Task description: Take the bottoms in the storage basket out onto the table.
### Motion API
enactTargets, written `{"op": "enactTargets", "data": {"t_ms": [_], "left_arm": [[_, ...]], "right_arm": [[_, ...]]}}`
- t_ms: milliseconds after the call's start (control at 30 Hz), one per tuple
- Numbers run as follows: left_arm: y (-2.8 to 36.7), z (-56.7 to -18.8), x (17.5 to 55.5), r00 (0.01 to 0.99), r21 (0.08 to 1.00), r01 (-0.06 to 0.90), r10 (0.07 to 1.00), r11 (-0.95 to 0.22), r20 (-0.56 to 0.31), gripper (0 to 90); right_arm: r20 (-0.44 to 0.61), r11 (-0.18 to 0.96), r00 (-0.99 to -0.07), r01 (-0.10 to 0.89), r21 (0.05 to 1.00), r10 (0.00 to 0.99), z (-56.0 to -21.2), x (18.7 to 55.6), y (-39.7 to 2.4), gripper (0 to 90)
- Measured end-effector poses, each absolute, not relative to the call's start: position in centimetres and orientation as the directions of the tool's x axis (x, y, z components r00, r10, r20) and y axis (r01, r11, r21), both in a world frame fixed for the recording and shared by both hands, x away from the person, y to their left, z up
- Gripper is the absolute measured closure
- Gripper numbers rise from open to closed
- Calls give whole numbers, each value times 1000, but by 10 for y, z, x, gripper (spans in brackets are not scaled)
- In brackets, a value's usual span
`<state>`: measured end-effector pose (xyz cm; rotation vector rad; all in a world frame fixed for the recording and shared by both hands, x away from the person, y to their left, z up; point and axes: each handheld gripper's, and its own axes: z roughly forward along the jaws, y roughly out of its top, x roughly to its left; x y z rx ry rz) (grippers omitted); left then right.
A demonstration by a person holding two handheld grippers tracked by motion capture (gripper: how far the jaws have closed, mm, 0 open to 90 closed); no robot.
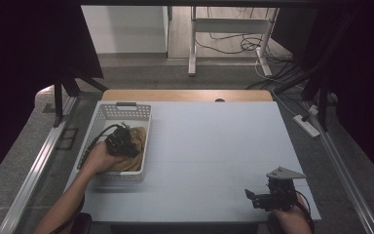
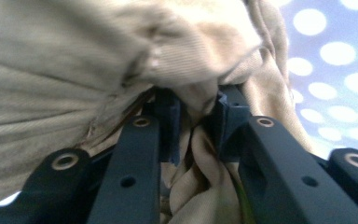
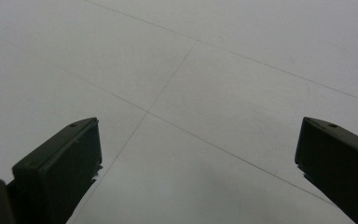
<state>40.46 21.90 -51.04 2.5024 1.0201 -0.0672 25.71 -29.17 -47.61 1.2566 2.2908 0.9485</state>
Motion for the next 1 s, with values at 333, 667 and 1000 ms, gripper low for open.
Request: {"op": "enactTargets", "data": {"t_ms": [333,667,1000], "left_arm": [[235,-488,406,690,465,689,700,-556,-185,761],[254,-452,405,670,575,673,712,-465,-209,762],[258,-423,405,662,633,644,727,-429,-181,762]], "right_arm": [[13,373,-538,602,706,843,-476,258,-292,9],[14,373,-537,604,705,844,-476,258,-292,9],[14,374,-537,605,703,844,-476,258,-293,9]]}}
